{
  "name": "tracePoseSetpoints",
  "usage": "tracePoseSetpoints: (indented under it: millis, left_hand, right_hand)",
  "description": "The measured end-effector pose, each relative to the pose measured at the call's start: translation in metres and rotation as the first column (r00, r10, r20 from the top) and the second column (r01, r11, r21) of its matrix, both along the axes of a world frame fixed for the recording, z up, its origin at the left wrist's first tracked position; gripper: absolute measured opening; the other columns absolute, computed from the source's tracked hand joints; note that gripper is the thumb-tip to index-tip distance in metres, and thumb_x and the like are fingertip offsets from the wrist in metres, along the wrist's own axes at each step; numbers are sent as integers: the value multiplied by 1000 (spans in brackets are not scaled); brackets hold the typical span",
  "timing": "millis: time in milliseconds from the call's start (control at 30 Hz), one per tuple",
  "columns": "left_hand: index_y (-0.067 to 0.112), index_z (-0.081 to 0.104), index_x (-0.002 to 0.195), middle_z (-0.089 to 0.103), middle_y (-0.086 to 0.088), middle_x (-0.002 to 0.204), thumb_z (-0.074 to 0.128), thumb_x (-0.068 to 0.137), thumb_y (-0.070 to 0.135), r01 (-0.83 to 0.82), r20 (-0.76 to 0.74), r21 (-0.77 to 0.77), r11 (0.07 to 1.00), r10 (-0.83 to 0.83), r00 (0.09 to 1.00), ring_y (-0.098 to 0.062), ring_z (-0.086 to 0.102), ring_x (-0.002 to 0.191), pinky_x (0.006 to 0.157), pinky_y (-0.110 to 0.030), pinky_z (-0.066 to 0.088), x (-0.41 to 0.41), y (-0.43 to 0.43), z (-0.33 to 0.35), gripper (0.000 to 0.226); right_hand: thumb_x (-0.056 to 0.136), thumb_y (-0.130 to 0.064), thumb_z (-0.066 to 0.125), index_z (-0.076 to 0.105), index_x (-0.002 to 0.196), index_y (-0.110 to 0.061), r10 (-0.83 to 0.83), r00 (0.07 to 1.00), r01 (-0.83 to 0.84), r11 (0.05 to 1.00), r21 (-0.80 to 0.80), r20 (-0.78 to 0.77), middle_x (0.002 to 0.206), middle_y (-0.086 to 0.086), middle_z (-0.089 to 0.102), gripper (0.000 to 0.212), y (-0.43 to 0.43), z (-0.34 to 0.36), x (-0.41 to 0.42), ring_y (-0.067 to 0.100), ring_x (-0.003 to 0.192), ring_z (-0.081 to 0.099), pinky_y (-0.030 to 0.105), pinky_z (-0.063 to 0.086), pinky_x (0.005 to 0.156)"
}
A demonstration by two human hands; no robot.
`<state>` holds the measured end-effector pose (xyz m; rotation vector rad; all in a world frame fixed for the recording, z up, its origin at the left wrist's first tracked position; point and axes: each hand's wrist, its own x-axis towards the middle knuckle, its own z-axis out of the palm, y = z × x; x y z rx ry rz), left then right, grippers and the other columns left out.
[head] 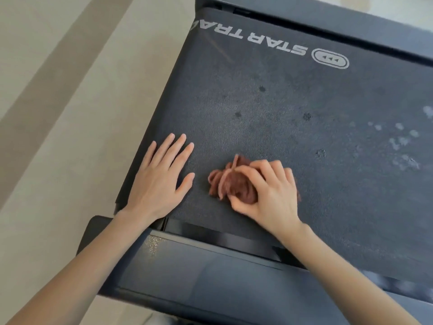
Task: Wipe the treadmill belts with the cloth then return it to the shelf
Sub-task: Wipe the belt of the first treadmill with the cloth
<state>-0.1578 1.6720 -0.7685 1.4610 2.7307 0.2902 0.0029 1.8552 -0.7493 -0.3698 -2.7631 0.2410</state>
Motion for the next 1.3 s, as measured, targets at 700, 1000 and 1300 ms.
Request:
tracePoseSetpoints:
  millis: [700,1000,1300]
  left_hand:
    - [7,37,143,28,-6,153,50,92,35,-285,144,2,959,281,949,-20,25,141,110,-34,28,49,-75,14,59]
    - [10,36,143,30,-4,153,53,89,41,-389,153,8,921,383,911,-20,31,139,104,-31,33,51,-70,16,65]
    - [8,36,143,42,-5,146,32,88,53,-436,110,-61,898,441,891,-20,41,132,114,-34,15,63,-100,23,72]
  right_hand:
    - [73,-54,66,71,96,-19,217,972,-222,974,-48,-93,93,3,64,42,-57,-3,-28,28,81,57,37,42,67]
    - [80,-59,57,61,120,-19,-124,992,124,992,-11,-12,114,9,57,57,6,-5,-205,33,106,49,40,36,83]
    - [81,-56,59,66,110,-16,57,998,-58,998,-29,-24,103,8,59,50,-45,0,-169,29,96,53,38,37,78]
